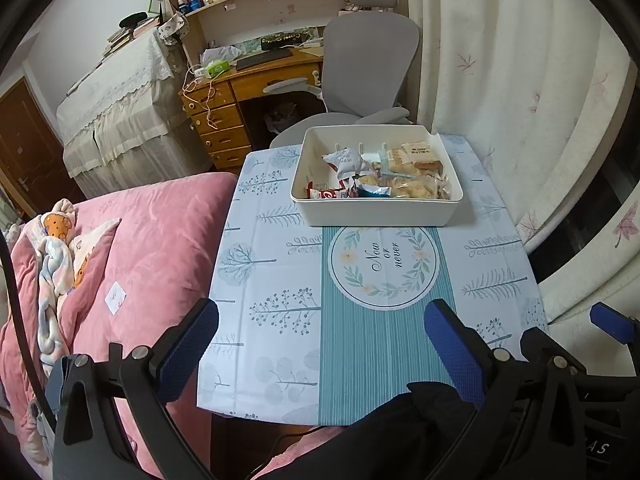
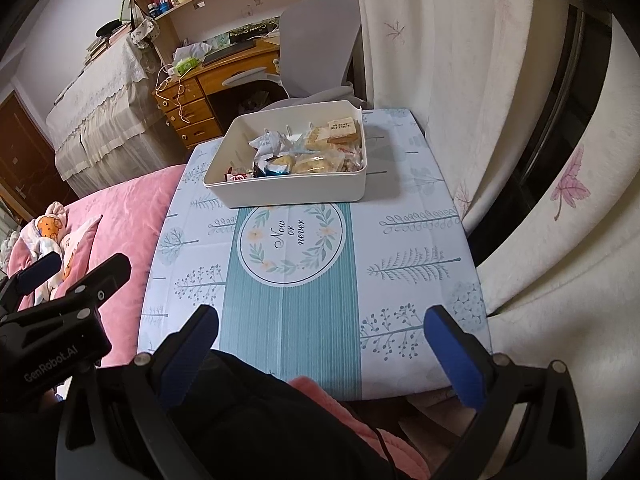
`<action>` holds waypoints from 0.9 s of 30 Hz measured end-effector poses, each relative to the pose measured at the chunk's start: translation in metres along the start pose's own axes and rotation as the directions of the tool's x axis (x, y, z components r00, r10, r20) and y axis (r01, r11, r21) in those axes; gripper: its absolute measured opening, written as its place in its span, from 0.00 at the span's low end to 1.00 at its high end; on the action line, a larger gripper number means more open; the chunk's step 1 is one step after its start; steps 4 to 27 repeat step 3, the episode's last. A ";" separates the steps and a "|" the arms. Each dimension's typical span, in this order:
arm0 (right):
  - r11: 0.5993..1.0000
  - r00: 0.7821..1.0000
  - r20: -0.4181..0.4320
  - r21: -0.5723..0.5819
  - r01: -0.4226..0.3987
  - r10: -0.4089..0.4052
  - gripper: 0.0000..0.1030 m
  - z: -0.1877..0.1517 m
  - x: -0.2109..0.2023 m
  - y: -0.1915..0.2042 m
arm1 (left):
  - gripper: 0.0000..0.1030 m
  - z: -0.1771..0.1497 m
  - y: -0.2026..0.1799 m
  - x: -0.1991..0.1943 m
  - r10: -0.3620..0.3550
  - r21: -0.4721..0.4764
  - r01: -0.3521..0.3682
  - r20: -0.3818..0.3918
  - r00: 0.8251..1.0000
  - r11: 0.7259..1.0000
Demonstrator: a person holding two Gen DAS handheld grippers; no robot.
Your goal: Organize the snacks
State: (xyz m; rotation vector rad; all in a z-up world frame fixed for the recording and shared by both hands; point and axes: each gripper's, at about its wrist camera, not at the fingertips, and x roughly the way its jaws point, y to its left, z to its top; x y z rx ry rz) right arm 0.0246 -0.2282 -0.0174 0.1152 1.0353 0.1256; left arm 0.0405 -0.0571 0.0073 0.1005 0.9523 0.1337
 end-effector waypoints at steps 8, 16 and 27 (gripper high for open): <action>1.000 1.000 -0.002 -0.003 -0.002 0.002 1.00 0.001 0.001 -0.001 | 0.99 0.000 -0.001 0.000 0.004 -0.003 -0.004 -0.001 1.000 1.000; 1.000 1.000 -0.002 -0.003 -0.002 0.002 1.00 0.001 0.001 -0.001 | 0.99 0.000 -0.001 0.000 0.004 -0.003 -0.004 -0.001 1.000 1.000; 1.000 1.000 -0.002 -0.003 -0.002 0.002 1.00 0.001 0.001 -0.001 | 0.99 0.000 -0.001 0.000 0.004 -0.003 -0.004 -0.001 1.000 1.000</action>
